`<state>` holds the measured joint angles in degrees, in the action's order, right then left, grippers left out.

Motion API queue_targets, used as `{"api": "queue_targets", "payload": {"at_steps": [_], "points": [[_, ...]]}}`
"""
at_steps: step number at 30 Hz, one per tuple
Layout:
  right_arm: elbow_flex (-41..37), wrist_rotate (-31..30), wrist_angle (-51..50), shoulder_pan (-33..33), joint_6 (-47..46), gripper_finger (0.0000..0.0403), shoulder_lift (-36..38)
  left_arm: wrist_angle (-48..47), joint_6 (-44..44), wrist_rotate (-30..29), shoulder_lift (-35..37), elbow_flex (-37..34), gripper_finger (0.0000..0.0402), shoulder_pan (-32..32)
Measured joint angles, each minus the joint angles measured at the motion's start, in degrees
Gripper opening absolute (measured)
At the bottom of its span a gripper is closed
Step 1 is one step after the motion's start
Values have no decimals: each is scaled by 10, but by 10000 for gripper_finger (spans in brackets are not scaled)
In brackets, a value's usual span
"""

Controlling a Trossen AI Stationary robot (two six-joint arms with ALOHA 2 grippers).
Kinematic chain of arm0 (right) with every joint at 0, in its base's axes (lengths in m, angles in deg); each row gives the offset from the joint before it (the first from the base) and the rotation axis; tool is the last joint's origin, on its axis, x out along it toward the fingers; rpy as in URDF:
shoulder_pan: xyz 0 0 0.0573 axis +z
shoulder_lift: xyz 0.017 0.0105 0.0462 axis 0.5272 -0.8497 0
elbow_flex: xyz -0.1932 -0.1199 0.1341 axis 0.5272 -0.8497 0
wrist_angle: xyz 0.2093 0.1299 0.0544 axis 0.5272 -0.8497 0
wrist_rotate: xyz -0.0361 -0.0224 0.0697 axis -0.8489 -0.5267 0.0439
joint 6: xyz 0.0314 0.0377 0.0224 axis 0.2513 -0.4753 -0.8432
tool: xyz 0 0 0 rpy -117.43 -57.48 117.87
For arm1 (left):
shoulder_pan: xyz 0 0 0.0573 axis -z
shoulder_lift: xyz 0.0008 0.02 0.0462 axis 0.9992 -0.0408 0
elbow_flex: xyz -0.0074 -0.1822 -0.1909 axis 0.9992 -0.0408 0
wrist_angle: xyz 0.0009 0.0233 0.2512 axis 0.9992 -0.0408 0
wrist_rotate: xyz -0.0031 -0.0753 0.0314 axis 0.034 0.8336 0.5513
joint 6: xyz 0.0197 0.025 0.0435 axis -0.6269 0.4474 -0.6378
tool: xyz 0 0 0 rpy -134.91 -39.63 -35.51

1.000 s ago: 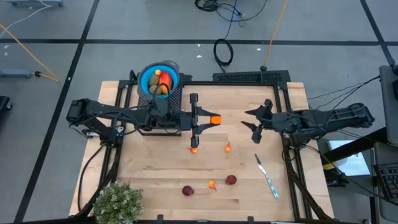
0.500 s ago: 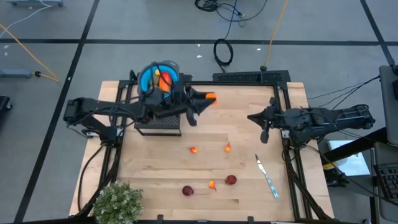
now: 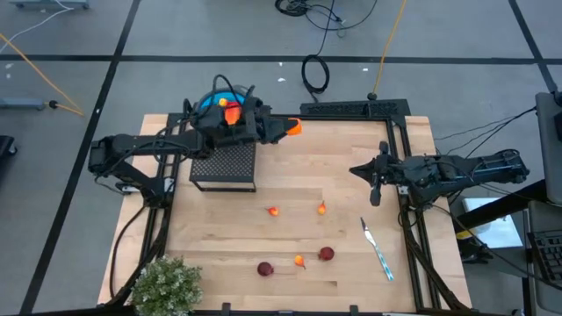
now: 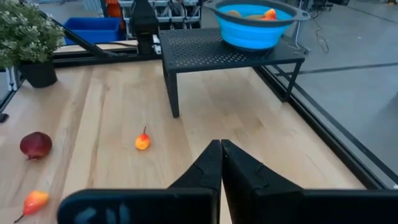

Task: Pick & Place Fruit
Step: Put the orange into the blue strainer bowl on the shelf

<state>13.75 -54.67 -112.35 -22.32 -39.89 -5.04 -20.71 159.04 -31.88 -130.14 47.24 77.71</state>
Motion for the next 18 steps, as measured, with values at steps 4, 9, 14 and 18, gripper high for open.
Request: {"api": "queue_targets", "payload": {"at_steps": [4, 9, 14, 18], "points": [[-25, 0, 27, 0, 9, 1, 13, -2, 33, 14, -1, 0, 104, -2], [-37, 1, 36, 0, 10, 1, 29, -3, 58, 29, 0, 0, 104, -2], [-51, 6, 37, 0, 9, 1, 48, -29, 24, 63, 0, 0, 104, -3], [-63, 34, 37, 0, -5, 1, 64, -144, 23, 83, 2, 0, 104, -14]]}}
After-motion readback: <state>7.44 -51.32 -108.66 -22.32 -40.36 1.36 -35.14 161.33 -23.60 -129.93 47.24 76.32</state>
